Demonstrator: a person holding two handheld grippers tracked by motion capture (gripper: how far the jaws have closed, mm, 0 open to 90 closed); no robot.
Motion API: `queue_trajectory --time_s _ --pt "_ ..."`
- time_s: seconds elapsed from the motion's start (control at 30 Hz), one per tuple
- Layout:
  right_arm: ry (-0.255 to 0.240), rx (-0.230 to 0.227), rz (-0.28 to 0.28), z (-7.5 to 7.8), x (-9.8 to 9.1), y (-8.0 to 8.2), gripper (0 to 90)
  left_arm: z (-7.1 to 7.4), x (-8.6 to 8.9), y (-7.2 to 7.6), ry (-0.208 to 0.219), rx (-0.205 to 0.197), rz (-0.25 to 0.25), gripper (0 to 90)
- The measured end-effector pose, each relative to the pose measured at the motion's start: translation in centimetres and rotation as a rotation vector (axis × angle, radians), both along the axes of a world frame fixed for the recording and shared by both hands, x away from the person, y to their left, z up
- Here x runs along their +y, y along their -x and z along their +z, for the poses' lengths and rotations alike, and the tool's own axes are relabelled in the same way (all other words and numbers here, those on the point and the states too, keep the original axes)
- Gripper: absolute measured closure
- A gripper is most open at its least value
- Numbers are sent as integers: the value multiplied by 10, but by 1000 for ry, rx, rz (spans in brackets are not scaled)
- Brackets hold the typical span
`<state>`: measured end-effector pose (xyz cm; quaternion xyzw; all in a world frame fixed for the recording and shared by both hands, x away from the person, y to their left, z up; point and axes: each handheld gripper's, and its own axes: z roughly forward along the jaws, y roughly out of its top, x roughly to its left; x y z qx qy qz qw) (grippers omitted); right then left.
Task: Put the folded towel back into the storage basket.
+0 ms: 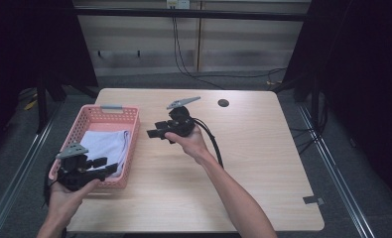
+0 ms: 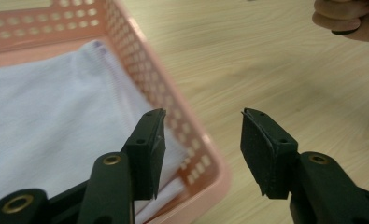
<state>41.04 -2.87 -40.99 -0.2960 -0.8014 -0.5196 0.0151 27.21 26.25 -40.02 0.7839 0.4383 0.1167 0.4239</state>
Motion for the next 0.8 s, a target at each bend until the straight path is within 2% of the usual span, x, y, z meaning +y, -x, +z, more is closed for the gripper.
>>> queue_trajectory --time_s 0.03,0.1,0.17,0.23,0.27,0.37,0.43,0.47,0.5,0.53,0.57,0.6,0.63,0.67,0.7,0.73,0.8 --pt "24 -11 -8 -3 -15 9 454 0 -5 0 5 -2 -9 493" --pt "23 -12 -13 -3 -21 12 453 -1 -15 0 19 -19 -23 493" --pt "5 -25 -35 -3 -38 20 452 -3 -27 0 14 -18 -31 492" --pt "7 -37 -48 -2 -53 29 447 -5 -39 1 28 -16 -26 483" --pt "12 -38 -51 -2 -61 35 444 -7 -46 2 30 -19 -46 481" --pt "34 -45 -77 -3 -84 52 433 -14 -65 6 17 -35 -74 456" --pt "31 -53 -90 -6 -99 64 427 -20 -74 9 2 -43 -78 449" --pt "39 -58 -111 -8 -113 78 424 -22 -79 11 -4 -51 -80 432" --pt "39 -58 -111 -8 -113 78 424 -23 -81 12 -18 -54 -99 432" --pt "52 -64 -134 -11 -127 90 406 -25 -85 12 -43 -70 -118 408" --pt "52 -64 -134 -11 -127 90 406 -27 -86 13 -54 -77 -113 408" --pt "47 -66 -149 -12 -133 95 402 -29 -88 14 -56 -77 -100 394" --pt "39 -65 -154 -15 -142 102 401 -31 -89 15 -53 -74 -109 375" --pt "48 -66 -190 -21 -155 112 370 -33 -91 16 -46 -69 -106 341" --pt "48 -66 -190 -21 -155 112 370 -35 -93 17 -53 -71 -100 341" --pt "48 -55 -201 -28 -166 119 362 -38 -96 18 -67 -74 -110 307" --pt "53 -52 -211 -30 -169 121 351 -42 -101 19 -77 -55 -131 299"
